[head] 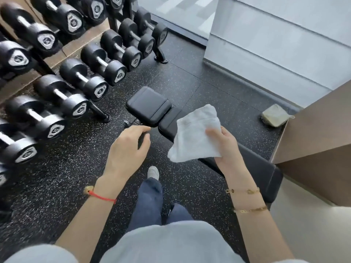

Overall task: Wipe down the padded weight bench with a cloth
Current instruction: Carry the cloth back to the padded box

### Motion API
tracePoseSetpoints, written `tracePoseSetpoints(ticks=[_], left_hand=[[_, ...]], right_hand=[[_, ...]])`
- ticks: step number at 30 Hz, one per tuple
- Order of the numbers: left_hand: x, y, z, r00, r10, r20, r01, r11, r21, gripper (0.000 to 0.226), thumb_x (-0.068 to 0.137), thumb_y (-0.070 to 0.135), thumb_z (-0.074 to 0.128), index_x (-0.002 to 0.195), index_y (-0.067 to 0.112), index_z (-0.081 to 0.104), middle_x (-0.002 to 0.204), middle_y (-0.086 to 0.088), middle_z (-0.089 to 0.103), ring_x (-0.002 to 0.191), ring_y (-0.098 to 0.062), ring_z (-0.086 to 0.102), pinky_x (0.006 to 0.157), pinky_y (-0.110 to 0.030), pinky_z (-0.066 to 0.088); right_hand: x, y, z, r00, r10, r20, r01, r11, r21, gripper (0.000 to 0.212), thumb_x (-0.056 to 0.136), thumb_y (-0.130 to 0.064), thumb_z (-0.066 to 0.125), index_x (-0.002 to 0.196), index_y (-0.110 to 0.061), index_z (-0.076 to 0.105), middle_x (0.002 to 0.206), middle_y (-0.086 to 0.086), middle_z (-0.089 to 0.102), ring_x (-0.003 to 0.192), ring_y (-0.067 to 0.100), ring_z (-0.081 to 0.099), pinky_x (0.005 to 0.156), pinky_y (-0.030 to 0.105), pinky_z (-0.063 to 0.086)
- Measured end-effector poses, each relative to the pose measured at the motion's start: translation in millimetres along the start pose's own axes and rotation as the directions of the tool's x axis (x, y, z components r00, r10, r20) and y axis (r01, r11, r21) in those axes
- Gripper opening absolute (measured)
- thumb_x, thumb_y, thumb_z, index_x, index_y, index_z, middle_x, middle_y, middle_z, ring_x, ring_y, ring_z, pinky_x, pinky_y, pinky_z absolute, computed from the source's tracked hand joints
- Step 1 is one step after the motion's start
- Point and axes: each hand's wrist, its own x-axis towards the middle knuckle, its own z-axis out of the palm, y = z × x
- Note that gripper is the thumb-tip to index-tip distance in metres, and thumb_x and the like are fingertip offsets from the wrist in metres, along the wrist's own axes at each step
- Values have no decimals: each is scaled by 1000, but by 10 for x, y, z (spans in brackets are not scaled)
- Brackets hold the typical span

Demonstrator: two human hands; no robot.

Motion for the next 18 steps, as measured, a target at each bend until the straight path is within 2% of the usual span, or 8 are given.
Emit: tracePoseSetpoints(ticks=[3, 11, 13, 16, 18], left_hand=[[-405, 77, -304, 998, -42, -55, 42, 999, -3, 27, 97, 23, 53, 120, 17, 64, 117, 4, 67, 110, -16, 61, 95, -38, 51], [-1341, -115, -780, 950, -207, -236, 204, 978, -38, 26, 96, 24, 53, 119, 22, 65, 118, 9, 66, 110, -11, 61, 96, -33, 50], [-1520, -210, -870, 932, -245, -267, 245, 969, -37, 26, 96, 25, 53, 119, 23, 65, 117, 10, 66, 109, -10, 60, 94, -29, 49], [-1906, -445, -1102, 888, -316, -336, 322, 946, -39, 26, 96, 27, 52, 119, 24, 65, 118, 10, 65, 109, -10, 60, 93, -31, 50], [-2187, -631, -1278, 853, -360, -378, 372, 927, -45, 27, 97, 28, 51, 120, 24, 64, 120, 10, 65, 110, -10, 60, 94, -32, 51]], right_hand=[[-367, -112, 155, 999, -11, 43, 12, 1000, -20, 15, 73, -24, 62, 85, -14, 64, 90, 10, 58, 86, 24, 52, 71, 37, 39], [-978, -28, 657, 973, -14, 230, 32, 997, -75, 26, 74, -23, 65, 95, -8, 63, 95, 13, 55, 87, 27, 48, 75, 43, 33], [-1060, 20, 796, 963, -7, 270, 37, 994, -107, 29, 75, -25, 67, 97, -6, 66, 94, 12, 59, 87, 26, 53, 73, 42, 38], [-1258, 171, 1150, 939, 13, 344, 50, 984, -174, 20, 74, -26, 67, 89, -14, 69, 88, 4, 67, 83, 22, 61, 68, 34, 46], [-1392, 316, 1418, 911, 33, 410, 54, 979, -199, 20, 77, -22, 68, 94, -11, 70, 90, 5, 69, 84, 22, 63, 70, 35, 47]])
